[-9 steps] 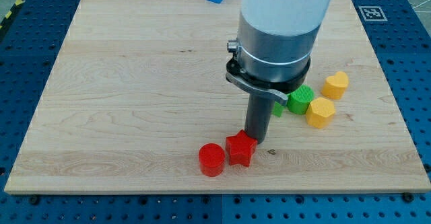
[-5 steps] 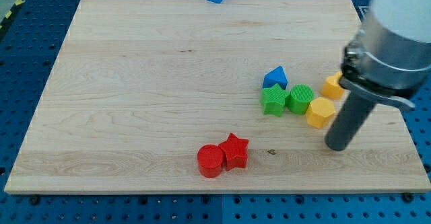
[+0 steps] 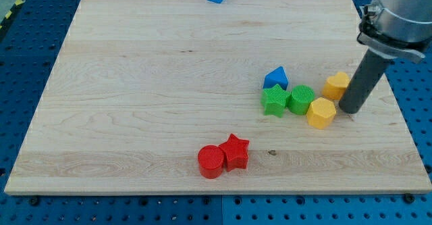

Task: Slide yellow hexagon closer to the red star

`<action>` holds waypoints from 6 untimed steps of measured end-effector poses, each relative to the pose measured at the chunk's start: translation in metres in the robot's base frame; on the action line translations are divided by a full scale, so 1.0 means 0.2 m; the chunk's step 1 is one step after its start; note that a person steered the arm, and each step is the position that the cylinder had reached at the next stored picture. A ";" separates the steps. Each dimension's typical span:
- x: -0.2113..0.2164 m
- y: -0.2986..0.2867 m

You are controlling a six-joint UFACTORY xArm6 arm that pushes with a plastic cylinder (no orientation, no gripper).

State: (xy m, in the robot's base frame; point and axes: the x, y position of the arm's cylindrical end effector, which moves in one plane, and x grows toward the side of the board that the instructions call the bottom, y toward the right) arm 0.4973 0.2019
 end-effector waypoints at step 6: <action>0.10 -0.57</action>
State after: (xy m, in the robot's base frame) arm 0.5175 0.0874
